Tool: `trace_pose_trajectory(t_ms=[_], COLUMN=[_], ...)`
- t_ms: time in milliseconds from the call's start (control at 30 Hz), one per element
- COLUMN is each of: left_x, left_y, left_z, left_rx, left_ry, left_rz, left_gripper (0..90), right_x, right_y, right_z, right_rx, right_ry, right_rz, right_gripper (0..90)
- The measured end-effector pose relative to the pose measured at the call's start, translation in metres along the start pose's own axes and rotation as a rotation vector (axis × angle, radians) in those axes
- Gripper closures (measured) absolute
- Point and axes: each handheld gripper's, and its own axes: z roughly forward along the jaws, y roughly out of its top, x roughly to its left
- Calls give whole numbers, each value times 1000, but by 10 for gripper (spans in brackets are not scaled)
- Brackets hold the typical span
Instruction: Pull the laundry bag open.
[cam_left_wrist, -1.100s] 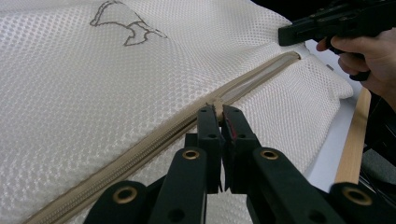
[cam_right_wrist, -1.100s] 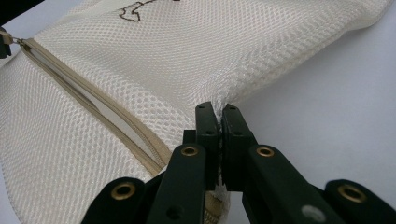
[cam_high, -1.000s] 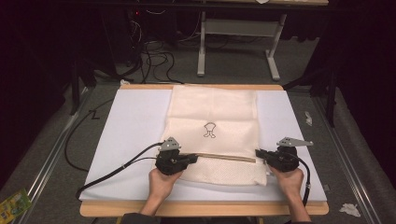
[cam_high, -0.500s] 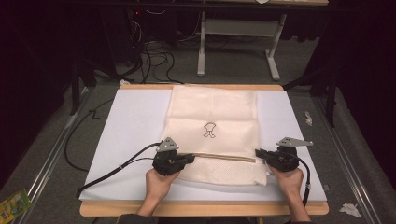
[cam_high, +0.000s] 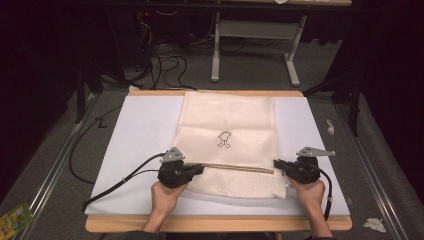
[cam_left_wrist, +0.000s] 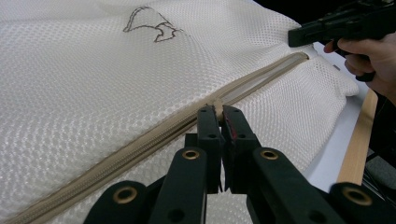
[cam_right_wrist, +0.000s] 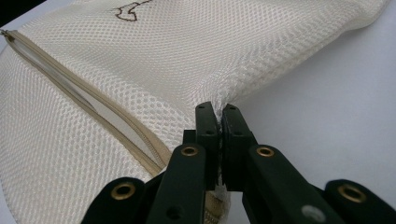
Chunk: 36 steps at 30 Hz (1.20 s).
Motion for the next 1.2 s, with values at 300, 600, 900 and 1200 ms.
trace_pose_trajectory(t_ms=[300, 600, 900, 1200], left_x=[5, 7, 12, 14], left_y=[-4, -7, -10, -14], left_z=[-8, -15, -25, -29], left_rx=[-14, -36, -45, -49], left_ry=[10, 29, 55, 58], left_rz=[-14, -12, -17, -22], left_gripper=[872, 872, 872, 872], right_x=[0, 0, -1, -1], right_y=[0, 0, -1, 0], right_z=[0, 0, -2, -2], right_rx=[1, -9, -8, -11], right_ry=[-5, 0, -7, -7], right_rz=[0, 8, 11, 15], right_gripper=[886, 886, 886, 886])
